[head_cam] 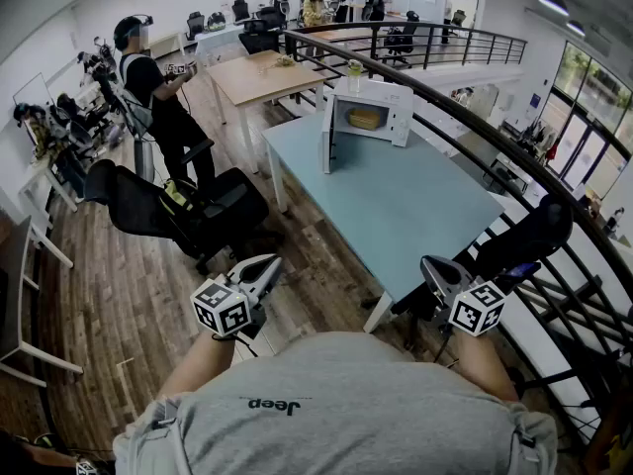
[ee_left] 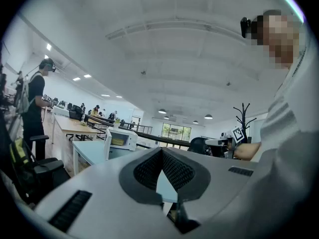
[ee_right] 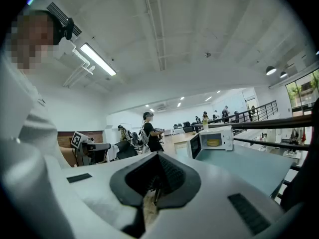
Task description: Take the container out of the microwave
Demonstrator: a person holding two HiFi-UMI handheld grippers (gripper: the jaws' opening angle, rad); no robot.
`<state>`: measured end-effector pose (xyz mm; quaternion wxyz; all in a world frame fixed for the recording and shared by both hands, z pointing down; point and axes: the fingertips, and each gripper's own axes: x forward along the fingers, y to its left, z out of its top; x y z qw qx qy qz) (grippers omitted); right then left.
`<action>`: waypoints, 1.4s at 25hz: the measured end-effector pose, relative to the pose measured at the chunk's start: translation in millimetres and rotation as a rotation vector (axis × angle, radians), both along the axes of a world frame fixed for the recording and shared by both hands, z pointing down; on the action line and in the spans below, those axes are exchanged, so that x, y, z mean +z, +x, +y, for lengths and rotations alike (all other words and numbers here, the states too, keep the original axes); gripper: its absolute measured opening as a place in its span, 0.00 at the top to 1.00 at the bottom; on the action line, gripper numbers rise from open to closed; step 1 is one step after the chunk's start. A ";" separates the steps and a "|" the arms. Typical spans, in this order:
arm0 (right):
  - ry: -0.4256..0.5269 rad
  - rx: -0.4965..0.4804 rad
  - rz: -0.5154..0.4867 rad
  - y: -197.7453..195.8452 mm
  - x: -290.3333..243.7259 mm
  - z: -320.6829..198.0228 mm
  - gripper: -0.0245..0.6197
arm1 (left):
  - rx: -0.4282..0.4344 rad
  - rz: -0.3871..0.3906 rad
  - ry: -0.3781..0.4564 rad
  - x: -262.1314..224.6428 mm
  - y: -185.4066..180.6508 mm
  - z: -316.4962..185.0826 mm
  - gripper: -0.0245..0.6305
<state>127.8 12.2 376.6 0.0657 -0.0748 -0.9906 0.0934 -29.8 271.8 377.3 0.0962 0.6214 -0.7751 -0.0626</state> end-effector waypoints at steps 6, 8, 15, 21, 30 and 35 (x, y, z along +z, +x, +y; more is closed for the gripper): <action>-0.001 -0.006 0.009 3.5 8.1 -13.0 0.94 | -0.005 0.008 -0.007 9.5 11.3 -12.1 0.93; 0.001 -0.014 0.011 4.8 9.5 -15.9 0.94 | -0.004 0.006 -0.008 11.0 17.4 -17.5 0.94; 0.013 -0.039 0.011 8.3 10.6 -31.8 0.94 | -0.017 0.007 -0.010 14.3 35.1 -35.6 0.94; 0.000 -0.004 0.021 6.9 9.1 -48.2 0.94 | -0.036 0.008 -0.018 15.3 46.9 -46.2 0.93; 0.016 -0.046 0.015 6.0 13.9 -55.4 0.94 | -0.034 0.013 -0.044 24.2 72.5 -71.2 0.93; 0.026 -0.061 0.017 -11.9 16.0 -59.2 0.93 | -0.030 0.021 -0.060 30.2 68.9 -79.5 0.93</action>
